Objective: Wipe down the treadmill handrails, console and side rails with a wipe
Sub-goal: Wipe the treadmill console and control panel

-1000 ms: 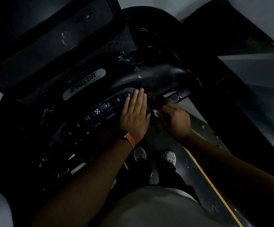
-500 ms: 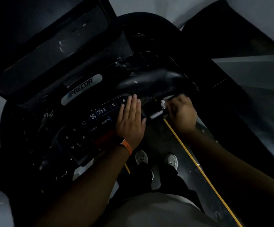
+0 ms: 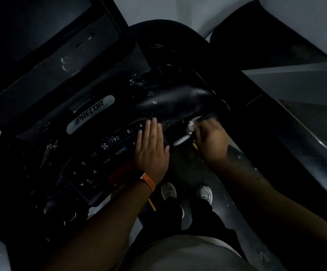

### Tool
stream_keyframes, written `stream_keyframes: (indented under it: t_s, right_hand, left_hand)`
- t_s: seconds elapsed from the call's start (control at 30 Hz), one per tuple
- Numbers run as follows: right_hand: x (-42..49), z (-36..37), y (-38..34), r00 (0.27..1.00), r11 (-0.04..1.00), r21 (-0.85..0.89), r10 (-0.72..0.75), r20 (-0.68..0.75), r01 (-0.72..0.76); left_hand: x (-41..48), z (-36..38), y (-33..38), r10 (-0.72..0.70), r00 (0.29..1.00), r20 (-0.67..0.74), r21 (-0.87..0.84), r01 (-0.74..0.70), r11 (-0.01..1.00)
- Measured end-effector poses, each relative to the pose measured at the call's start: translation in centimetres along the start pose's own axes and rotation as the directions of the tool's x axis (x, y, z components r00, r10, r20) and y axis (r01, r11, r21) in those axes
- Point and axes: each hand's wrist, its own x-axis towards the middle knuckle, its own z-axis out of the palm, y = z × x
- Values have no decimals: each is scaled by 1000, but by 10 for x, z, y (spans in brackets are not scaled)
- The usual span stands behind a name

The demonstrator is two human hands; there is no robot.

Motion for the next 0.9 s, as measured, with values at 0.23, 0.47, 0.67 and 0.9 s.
stream_keyframes:
  t_s: [0.23, 0.47, 0.67, 0.9]
  right_hand:
    - [36, -28, 30, 971, 956, -172, 229, -69, -237]
    - [-6, -12, 17, 969, 980, 10, -199, 145, 200]
    - [18, -22, 26, 961, 965, -25, 259, -92, -263]
    - [25, -28, 33, 998, 955, -296, -9, 65, 28]
  left_hand:
    - [-1, 2, -2, 20, 1000, 3, 10, -20, 1000]
    - [-1, 3, -1, 6, 1000, -8, -3, -6, 1000]
    - [-1, 3, 0, 10, 999, -37, -19, -11, 1000]
    - [-2, 5, -3, 15, 1000, -28, -5, -15, 1000]
